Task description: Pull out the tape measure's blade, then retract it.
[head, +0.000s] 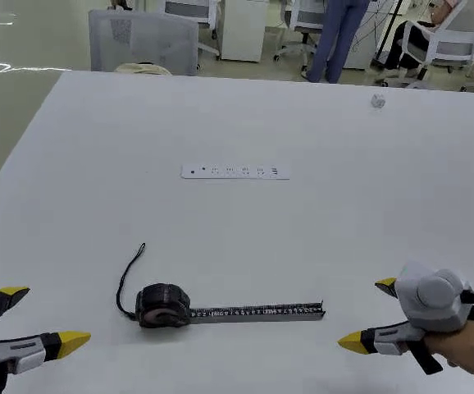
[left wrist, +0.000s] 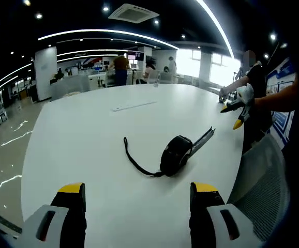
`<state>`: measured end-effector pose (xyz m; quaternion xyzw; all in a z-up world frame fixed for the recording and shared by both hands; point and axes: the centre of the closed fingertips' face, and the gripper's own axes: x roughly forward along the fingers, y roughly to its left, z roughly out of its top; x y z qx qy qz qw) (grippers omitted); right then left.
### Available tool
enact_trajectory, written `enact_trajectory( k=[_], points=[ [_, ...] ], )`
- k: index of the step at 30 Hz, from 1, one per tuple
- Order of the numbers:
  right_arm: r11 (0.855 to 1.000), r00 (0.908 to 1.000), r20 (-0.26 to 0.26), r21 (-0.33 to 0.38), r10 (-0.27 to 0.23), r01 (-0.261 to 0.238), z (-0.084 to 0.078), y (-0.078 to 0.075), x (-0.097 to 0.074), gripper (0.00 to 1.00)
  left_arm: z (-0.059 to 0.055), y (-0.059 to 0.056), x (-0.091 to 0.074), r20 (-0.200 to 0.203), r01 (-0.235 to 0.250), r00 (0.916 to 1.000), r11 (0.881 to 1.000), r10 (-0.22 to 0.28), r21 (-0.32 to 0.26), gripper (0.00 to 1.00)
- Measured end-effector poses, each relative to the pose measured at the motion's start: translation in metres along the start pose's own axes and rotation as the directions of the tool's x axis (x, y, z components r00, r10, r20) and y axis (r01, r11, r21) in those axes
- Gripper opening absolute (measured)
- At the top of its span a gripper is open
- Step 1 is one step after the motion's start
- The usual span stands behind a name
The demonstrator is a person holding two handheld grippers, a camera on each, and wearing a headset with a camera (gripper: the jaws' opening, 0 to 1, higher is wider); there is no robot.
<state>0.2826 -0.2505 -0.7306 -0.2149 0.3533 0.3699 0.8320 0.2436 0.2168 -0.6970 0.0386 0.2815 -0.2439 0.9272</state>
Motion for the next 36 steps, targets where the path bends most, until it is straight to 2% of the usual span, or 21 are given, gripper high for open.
enact_trajectory(
  k=[7, 11, 15, 19, 23, 31, 36],
  points=[
    [0.997, 0.9982, 0.04, 0.07, -0.044, 0.041, -0.006, 0.006, -0.016, 0.86, -0.003, 0.002, -0.02, 0.017, -0.025, 0.9995, 0.999, 0.026, -0.034, 0.83],
    [0.993, 0.9968, 0.047, 0.097, -0.065, 0.06, -0.012, 0.008, -0.024, 0.87, -0.001, 0.004, -0.028, 0.039, -0.042, 0.9982, 0.997, 0.045, -0.067, 0.85],
    [0.989, 0.9957, 0.052, 0.127, -0.077, 0.07, -0.017, 0.013, -0.034, 0.91, 0.002, 0.001, -0.032, 0.059, -0.039, 0.9972, 0.993, 0.045, -0.109, 0.9],
    [0.98, 0.9891, 0.079, 0.169, -0.124, 0.109, -0.016, 0.01, -0.043, 0.95, 0.004, -0.003, -0.037, 0.072, -0.051, 0.9957, 0.993, 0.058, -0.102, 0.94],
    [0.978, 0.9889, 0.09, 0.185, -0.118, 0.1, -0.02, 0.017, -0.049, 0.99, -0.002, -0.005, -0.041, 0.06, -0.053, 0.9965, 0.995, 0.058, -0.08, 0.98],
    [0.971, 0.9903, 0.095, 0.225, -0.102, 0.078, -0.039, 0.027, -0.062, 1.0, -0.014, -0.004, -0.053, 0.064, -0.065, 0.9953, 0.991, 0.073, -0.114, 1.0],
    [0.966, 0.9878, 0.094, 0.239, -0.124, 0.098, -0.043, 0.027, -0.071, 1.0, -0.013, -0.004, -0.061, 0.077, -0.071, 0.9937, 0.989, 0.081, -0.128, 1.0]
  ],
)
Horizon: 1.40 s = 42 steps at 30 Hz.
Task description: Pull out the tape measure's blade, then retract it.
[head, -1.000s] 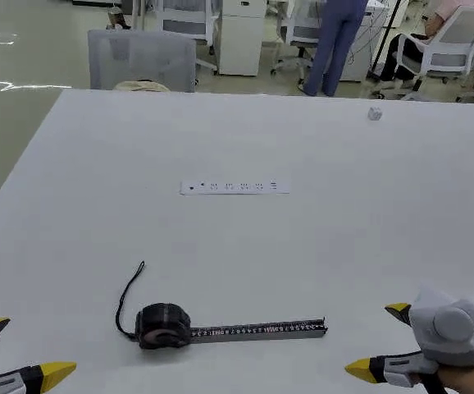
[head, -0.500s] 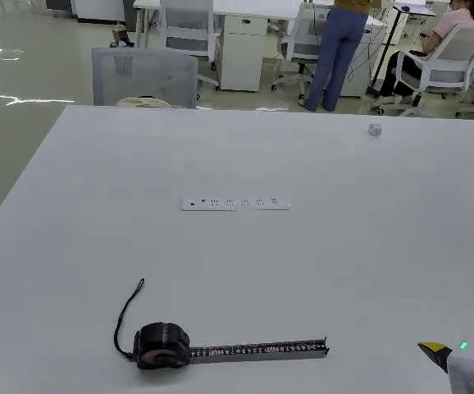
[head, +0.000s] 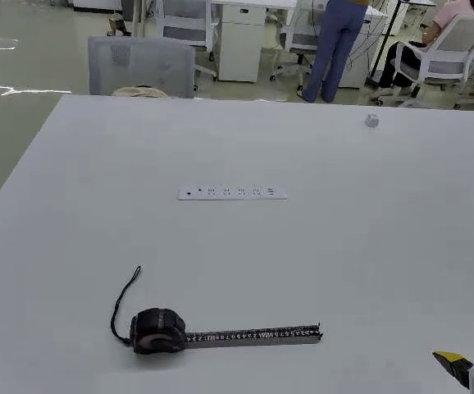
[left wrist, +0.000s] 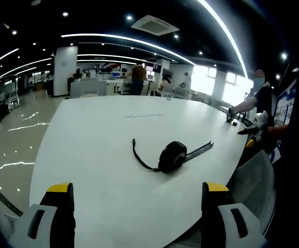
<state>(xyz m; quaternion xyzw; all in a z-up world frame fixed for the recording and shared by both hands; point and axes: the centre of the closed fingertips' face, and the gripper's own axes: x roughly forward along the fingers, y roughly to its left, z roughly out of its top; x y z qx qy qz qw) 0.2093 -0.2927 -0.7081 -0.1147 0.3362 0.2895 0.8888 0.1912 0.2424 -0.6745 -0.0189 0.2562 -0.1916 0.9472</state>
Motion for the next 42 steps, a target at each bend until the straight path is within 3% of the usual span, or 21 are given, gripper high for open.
enact_trajectory(
  k=[20, 28, 42],
  points=[
    [0.999, 0.9999, 0.005, 0.035, -0.014, 0.014, -0.004, 0.001, -0.003, 1.0, -0.011, 0.003, -0.009, -0.022, -0.001, 0.9998, 1.0, 0.001, 0.01, 1.0],
    [1.0, 0.9999, -0.011, 0.019, -0.011, 0.011, -0.008, 0.002, -0.001, 1.0, -0.004, 0.001, -0.005, -0.008, 0.003, 1.0, 1.0, -0.003, 0.023, 1.0],
    [0.999, 0.9993, -0.034, 0.04, -0.012, 0.013, -0.019, -0.002, -0.001, 1.0, -0.004, -0.001, 0.0, -0.022, 0.007, 0.9997, 0.999, -0.006, 0.045, 1.0]
  ],
)
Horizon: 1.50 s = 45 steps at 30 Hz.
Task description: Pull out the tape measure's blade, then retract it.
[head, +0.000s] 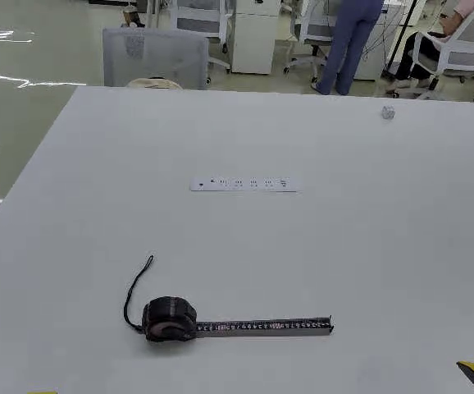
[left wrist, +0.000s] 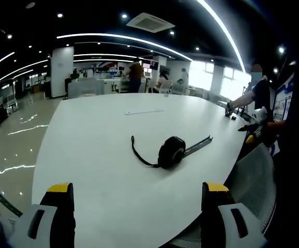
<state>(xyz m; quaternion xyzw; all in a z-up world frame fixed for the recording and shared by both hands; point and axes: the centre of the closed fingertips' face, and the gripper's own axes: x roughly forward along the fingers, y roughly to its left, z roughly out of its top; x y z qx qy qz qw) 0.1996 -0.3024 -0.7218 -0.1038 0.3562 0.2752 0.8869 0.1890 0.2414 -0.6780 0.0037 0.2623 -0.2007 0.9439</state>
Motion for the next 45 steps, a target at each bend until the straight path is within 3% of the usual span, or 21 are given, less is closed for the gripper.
enact_trajectory(
  k=[9, 22, 33, 35, 39, 45],
  points=[
    [1.0, 1.0, -0.001, -0.031, 0.003, -0.003, 0.004, -0.001, 0.003, 1.0, 0.004, -0.003, 0.005, 0.004, 0.008, 1.0, 1.0, -0.008, 0.005, 1.0],
    [0.997, 0.9999, -0.003, -0.08, 0.01, -0.01, 0.019, -0.007, 0.003, 1.0, 0.023, -0.007, 0.015, 0.036, 0.012, 0.9993, 1.0, -0.012, 0.023, 1.0],
    [0.987, 0.9967, -0.046, -0.141, 0.067, -0.073, 0.03, -0.008, 0.012, 1.0, 0.027, -0.019, 0.023, 0.068, -0.005, 0.9977, 1.0, 0.003, 0.028, 1.0],
    [0.982, 0.9939, -0.064, -0.163, 0.09, -0.099, 0.032, -0.006, 0.015, 0.99, 0.028, -0.021, 0.023, 0.072, -0.004, 0.9974, 1.0, 0.002, 0.025, 1.0],
    [0.96, 0.9745, -0.16, -0.207, 0.157, -0.189, 0.024, 0.001, 0.023, 0.99, 0.027, -0.022, 0.025, 0.077, -0.008, 0.997, 1.0, 0.006, 0.018, 1.0],
    [0.941, 0.9636, -0.196, -0.25, 0.182, -0.228, 0.036, -0.003, 0.03, 0.99, 0.03, -0.017, 0.023, 0.098, -0.052, 0.994, 0.998, 0.049, 0.026, 1.0]
  ],
)
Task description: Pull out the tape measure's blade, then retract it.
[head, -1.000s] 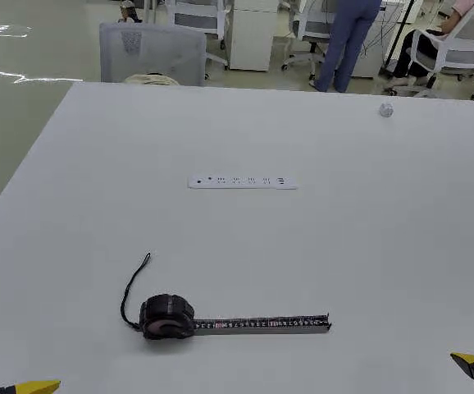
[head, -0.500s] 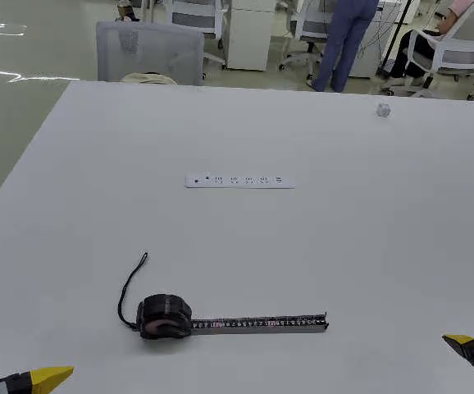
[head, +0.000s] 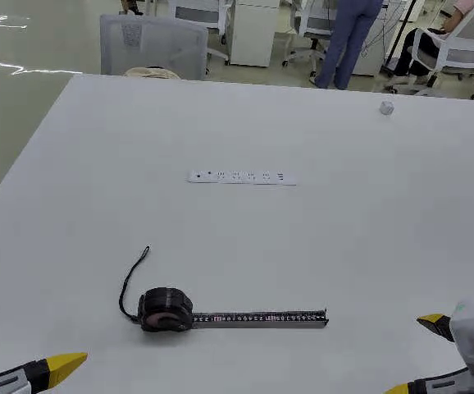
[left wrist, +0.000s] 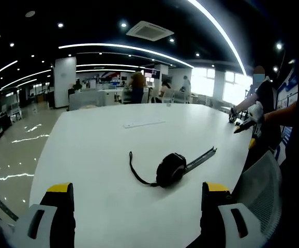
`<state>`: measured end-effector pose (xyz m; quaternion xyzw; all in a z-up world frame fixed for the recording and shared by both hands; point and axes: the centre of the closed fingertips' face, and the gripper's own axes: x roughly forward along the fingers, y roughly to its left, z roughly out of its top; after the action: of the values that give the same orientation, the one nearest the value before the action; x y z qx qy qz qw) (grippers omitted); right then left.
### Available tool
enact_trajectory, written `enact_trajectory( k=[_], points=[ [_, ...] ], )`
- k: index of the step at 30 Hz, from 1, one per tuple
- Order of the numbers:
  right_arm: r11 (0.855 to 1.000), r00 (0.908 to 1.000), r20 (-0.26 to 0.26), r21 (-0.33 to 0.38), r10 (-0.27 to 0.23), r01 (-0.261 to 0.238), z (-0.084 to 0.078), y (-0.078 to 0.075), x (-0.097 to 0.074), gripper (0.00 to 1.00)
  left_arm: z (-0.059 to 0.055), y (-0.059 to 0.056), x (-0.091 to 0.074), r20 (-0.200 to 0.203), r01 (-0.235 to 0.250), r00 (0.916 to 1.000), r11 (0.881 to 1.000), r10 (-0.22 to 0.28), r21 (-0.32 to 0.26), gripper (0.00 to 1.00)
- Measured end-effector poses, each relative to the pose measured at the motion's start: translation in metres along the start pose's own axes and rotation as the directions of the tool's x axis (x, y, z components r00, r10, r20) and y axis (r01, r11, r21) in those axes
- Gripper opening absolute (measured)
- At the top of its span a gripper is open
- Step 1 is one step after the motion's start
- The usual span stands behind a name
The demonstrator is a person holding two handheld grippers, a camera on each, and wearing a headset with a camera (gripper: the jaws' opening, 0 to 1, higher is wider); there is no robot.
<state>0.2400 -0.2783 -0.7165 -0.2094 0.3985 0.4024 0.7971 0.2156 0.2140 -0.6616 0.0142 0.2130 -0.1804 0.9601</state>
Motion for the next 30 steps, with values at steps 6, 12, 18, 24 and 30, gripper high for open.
enact_trajectory(
  k=[6, 12, 18, 24, 30],
  points=[
    [0.997, 0.9994, -0.022, -0.074, 0.028, -0.029, 0.016, -0.007, 0.004, 0.98, 0.003, 0.002, -0.001, 0.022, -0.026, 0.9994, 0.999, 0.027, -0.018, 1.0],
    [0.99, 0.9987, -0.026, -0.13, 0.045, -0.048, 0.035, -0.012, 0.007, 0.97, 0.001, -0.003, 0.001, 0.021, -0.036, 0.9991, 0.998, 0.037, -0.045, 1.0],
    [0.978, 0.9964, -0.058, -0.196, 0.061, -0.072, 0.045, -0.015, 0.014, 0.97, -0.002, -0.005, 0.005, 0.015, -0.07, 0.9974, 0.996, 0.071, -0.046, 1.0],
    [0.963, 0.9934, -0.084, -0.253, 0.078, -0.097, 0.059, -0.02, 0.022, 0.96, 0.0, -0.006, 0.009, 0.016, -0.094, 0.9953, 0.994, 0.095, -0.05, 1.0],
    [0.942, 0.9881, -0.122, -0.309, 0.093, -0.127, 0.065, -0.02, 0.032, 0.95, 0.004, -0.014, 0.016, 0.018, -0.091, 0.9956, 0.994, 0.092, -0.059, 1.0]
  ],
)
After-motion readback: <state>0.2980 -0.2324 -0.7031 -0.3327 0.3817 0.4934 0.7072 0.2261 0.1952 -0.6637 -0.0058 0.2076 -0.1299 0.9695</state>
